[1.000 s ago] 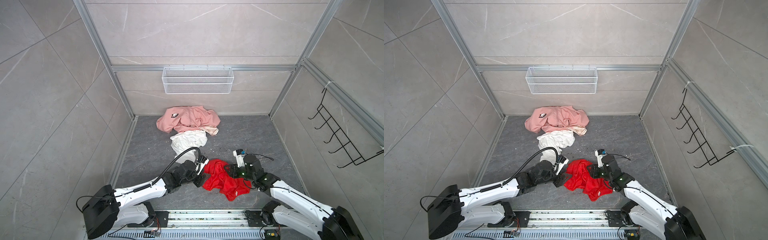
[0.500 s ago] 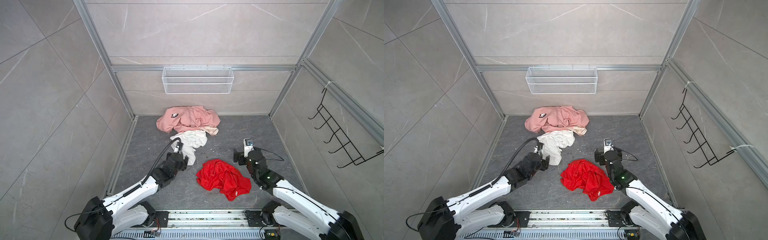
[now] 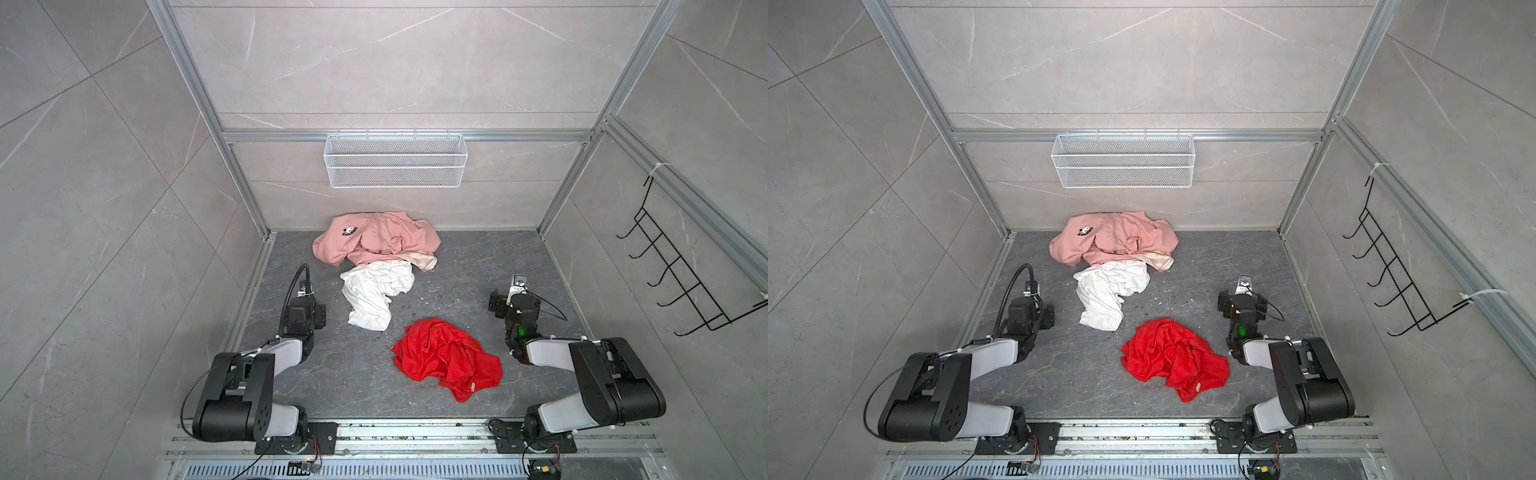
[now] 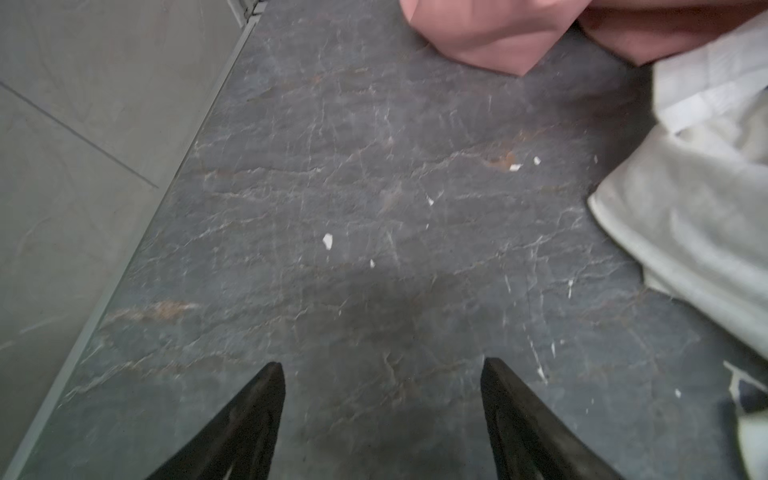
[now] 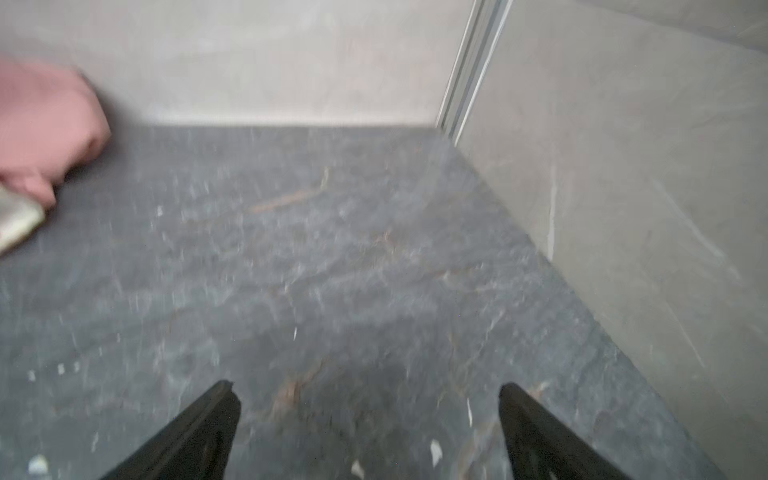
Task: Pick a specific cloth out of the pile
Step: 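Open the left gripper to release the red cloth and draw both grippers back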
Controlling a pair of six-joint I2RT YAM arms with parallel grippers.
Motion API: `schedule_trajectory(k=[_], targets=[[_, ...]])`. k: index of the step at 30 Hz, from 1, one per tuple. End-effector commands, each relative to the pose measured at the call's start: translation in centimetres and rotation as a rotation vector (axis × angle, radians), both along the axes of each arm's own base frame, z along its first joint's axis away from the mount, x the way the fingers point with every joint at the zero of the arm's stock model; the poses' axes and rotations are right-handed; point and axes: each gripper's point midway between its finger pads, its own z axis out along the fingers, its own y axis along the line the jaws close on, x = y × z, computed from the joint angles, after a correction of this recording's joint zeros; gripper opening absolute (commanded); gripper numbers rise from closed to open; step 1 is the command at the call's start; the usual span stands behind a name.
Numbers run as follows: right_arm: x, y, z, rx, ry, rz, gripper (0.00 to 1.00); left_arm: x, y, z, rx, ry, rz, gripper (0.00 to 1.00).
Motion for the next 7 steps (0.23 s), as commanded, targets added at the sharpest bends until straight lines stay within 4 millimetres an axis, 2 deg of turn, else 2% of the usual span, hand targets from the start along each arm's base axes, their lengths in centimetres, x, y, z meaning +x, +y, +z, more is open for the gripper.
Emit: schedule_trajectory(k=[1,2,4,6,7], targets=[[0.03,1.65,-0.51,0.073,0.009,0.068,0.99,1.67,0.85,2.87,-0.088,-0.203,-0.009,0.77],[0.44,1.60,0.38,0.051,-0.071,0.074,0.99,1.70,1.27,2.34,-0.093,-0.210,0.005,0.76],[0.06,1.70,-0.60,0.077,0.008,0.070,0.99,1.80,1.22,2.19,-0.102,-0.197,0.000,0.80],[0.24,1.55,0.11,0.056,-0.056,0.069,0.99,1.96,1.55,2.30,-0.112,-0.208,0.006,0.85],[0.01,1.47,0.06,0.059,-0.044,0.064,0.99,1.89,1.57,2.17,-0.117,-0.197,0.006,0.99]])
